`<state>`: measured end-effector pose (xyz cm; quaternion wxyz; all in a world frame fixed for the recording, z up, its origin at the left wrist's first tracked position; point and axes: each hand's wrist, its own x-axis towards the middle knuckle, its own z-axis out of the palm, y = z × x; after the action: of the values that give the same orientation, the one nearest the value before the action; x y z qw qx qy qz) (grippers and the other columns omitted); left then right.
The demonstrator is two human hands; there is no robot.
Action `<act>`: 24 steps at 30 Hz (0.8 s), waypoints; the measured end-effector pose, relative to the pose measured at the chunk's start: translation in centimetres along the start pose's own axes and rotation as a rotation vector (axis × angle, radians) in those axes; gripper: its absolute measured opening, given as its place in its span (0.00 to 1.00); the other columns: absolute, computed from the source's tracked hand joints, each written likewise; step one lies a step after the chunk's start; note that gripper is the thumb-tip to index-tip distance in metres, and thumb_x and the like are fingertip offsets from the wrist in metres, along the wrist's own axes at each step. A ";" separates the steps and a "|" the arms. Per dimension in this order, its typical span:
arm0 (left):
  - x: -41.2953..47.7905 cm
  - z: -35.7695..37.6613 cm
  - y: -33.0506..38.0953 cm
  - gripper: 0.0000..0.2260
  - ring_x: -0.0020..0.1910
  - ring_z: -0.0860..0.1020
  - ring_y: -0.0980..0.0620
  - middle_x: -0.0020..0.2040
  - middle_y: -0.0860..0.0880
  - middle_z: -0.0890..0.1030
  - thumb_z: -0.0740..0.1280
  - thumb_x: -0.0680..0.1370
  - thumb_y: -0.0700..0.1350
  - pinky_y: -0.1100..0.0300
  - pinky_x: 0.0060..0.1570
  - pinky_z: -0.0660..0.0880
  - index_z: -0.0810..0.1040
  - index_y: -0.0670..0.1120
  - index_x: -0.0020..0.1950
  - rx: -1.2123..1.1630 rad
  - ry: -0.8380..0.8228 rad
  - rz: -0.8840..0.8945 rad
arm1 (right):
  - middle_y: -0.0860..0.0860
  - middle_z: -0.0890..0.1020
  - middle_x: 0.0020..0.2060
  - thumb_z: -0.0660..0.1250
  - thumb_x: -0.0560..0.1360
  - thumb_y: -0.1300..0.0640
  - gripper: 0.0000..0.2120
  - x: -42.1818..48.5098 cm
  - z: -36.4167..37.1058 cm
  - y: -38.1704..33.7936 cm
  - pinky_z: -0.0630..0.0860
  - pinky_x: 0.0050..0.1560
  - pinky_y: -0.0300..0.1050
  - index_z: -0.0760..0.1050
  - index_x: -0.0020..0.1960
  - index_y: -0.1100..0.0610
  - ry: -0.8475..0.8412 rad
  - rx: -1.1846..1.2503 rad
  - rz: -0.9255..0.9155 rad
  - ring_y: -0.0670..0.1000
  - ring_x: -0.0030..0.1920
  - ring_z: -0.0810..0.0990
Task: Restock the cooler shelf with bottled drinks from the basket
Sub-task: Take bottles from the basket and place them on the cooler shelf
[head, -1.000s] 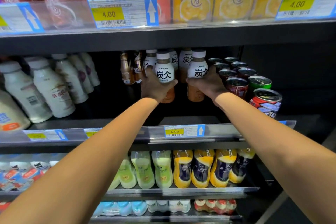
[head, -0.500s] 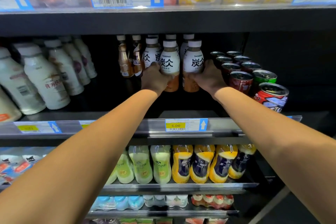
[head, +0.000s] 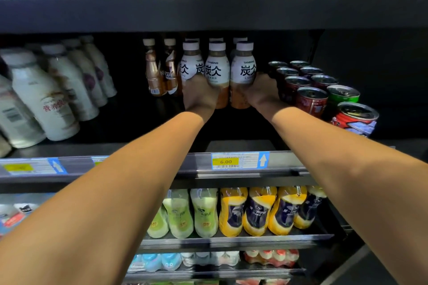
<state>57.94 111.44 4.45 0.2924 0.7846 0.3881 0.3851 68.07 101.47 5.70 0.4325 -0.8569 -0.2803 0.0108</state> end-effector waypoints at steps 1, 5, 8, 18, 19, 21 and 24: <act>0.0 0.0 0.1 0.16 0.56 0.80 0.43 0.55 0.43 0.83 0.74 0.72 0.50 0.53 0.55 0.77 0.82 0.42 0.55 0.004 -0.001 -0.001 | 0.57 0.81 0.60 0.71 0.74 0.43 0.24 0.1 0.0 0.0 0.69 0.47 0.41 0.77 0.64 0.57 -0.002 0.008 0.005 0.58 0.61 0.79; 0.2 0.2 0.4 0.14 0.57 0.80 0.43 0.55 0.43 0.83 0.72 0.73 0.50 0.53 0.56 0.77 0.83 0.43 0.54 0.023 -0.003 -0.007 | 0.58 0.80 0.61 0.69 0.75 0.43 0.24 0.4 0.1 0.1 0.69 0.48 0.41 0.77 0.65 0.58 -0.012 0.022 0.011 0.59 0.62 0.78; 0.3 0.3 0.5 0.12 0.56 0.80 0.43 0.55 0.43 0.83 0.72 0.74 0.50 0.53 0.55 0.77 0.83 0.44 0.53 0.041 0.002 -0.008 | 0.58 0.80 0.62 0.69 0.76 0.43 0.24 0.6 0.0 0.1 0.68 0.49 0.42 0.77 0.65 0.58 -0.016 0.022 0.004 0.59 0.63 0.78; 0.4 0.5 0.8 0.13 0.58 0.79 0.43 0.57 0.43 0.82 0.72 0.75 0.49 0.57 0.49 0.72 0.81 0.44 0.56 0.082 0.016 -0.017 | 0.57 0.80 0.62 0.70 0.75 0.44 0.26 1.0 0.2 0.4 0.69 0.49 0.40 0.75 0.67 0.58 -0.029 0.065 0.000 0.57 0.63 0.78; 0.4 0.4 0.9 0.13 0.58 0.79 0.43 0.58 0.43 0.81 0.72 0.75 0.49 0.56 0.49 0.72 0.81 0.43 0.57 0.083 0.018 -0.024 | 0.57 0.80 0.62 0.70 0.75 0.44 0.26 1.0 0.2 0.4 0.68 0.49 0.40 0.75 0.67 0.58 -0.027 0.061 0.000 0.57 0.63 0.78; 0.4 0.5 0.9 0.13 0.59 0.79 0.43 0.58 0.43 0.81 0.72 0.75 0.49 0.57 0.49 0.72 0.81 0.43 0.56 0.093 0.019 -0.033 | 0.57 0.80 0.62 0.70 0.76 0.44 0.25 0.9 0.2 0.3 0.68 0.49 0.39 0.75 0.67 0.58 -0.018 0.047 -0.006 0.57 0.63 0.78; 0.6 0.6 0.9 0.11 0.56 0.80 0.44 0.56 0.44 0.82 0.72 0.75 0.48 0.56 0.50 0.74 0.82 0.44 0.54 0.093 0.003 -0.032 | 0.57 0.80 0.62 0.69 0.76 0.44 0.24 0.7 0.2 0.1 0.68 0.47 0.39 0.75 0.67 0.58 -0.010 0.021 -0.004 0.57 0.62 0.78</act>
<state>59.04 111.39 4.99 0.2610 0.7904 0.4188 0.3630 68.65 101.91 5.65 0.4401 -0.8517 -0.2838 0.0173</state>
